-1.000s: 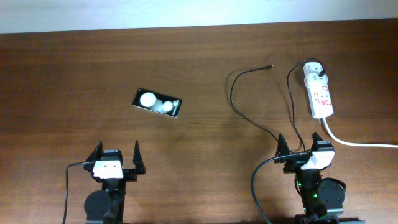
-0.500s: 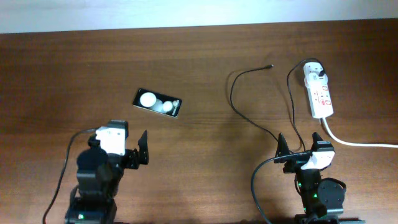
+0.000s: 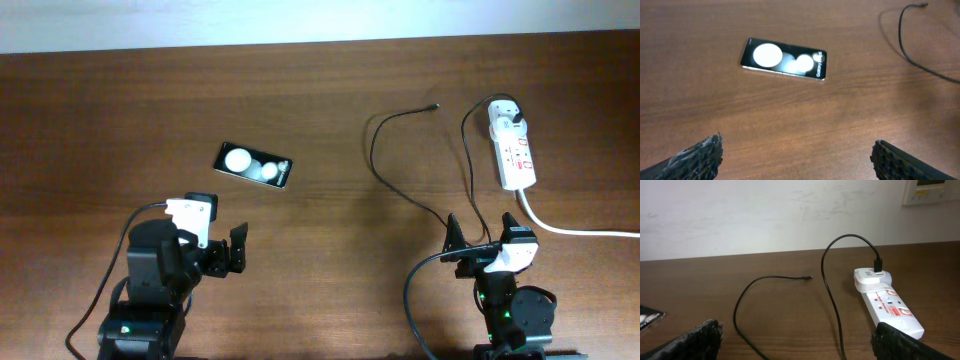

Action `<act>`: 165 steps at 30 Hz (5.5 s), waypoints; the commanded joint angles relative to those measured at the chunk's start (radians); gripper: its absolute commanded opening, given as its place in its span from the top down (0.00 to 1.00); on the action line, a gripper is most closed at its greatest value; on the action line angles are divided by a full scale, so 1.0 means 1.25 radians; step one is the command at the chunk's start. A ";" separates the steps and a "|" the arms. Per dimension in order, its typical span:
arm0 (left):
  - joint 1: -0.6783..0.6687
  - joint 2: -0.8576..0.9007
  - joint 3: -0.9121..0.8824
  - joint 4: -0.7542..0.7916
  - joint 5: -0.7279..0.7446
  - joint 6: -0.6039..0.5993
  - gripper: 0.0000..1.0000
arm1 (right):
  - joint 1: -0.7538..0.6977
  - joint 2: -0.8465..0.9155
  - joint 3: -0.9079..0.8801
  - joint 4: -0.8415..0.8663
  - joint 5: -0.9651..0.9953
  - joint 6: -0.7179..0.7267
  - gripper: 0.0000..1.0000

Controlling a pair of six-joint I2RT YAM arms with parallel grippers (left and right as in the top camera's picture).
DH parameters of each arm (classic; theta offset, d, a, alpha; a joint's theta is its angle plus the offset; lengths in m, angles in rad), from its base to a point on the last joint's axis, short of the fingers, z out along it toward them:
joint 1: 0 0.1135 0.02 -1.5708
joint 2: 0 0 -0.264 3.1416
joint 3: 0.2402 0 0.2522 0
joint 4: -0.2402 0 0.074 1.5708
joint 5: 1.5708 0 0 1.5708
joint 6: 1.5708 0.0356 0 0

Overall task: Plug charger to phone and switch on socket
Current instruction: 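Move the left gripper forward over the black phone, then lower the left gripper and grasp the phone's bottom edge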

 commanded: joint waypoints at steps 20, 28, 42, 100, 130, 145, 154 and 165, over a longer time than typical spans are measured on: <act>0.002 0.309 0.185 -0.172 0.217 -0.005 0.01 | 0.005 -0.007 -0.007 -0.001 0.002 -0.006 0.01; -0.017 0.309 0.259 -0.147 -0.029 -0.294 0.01 | 0.005 -0.007 -0.007 -0.001 0.002 -0.006 0.01; -0.101 0.570 0.571 -0.372 -0.173 -0.361 0.01 | 0.005 -0.007 -0.007 -0.001 0.002 -0.006 0.01; -0.099 1.016 0.608 -0.165 -0.126 -0.792 0.01 | 0.005 -0.007 -0.007 -0.001 0.002 -0.006 0.01; -0.100 1.019 0.608 -0.057 -0.106 -0.941 0.01 | 0.005 -0.007 -0.007 -0.001 0.002 -0.006 0.01; -0.103 1.352 0.851 -0.224 -0.148 -0.894 0.00 | 0.005 -0.007 -0.007 -0.001 0.002 -0.006 0.01; -0.112 1.466 0.851 -0.322 -0.190 -0.781 0.16 | 0.005 -0.007 -0.007 -0.001 0.002 -0.006 0.01; -0.111 1.480 0.851 -0.349 -0.190 -0.446 0.01 | 0.005 -0.007 -0.007 -0.001 0.002 -0.006 0.01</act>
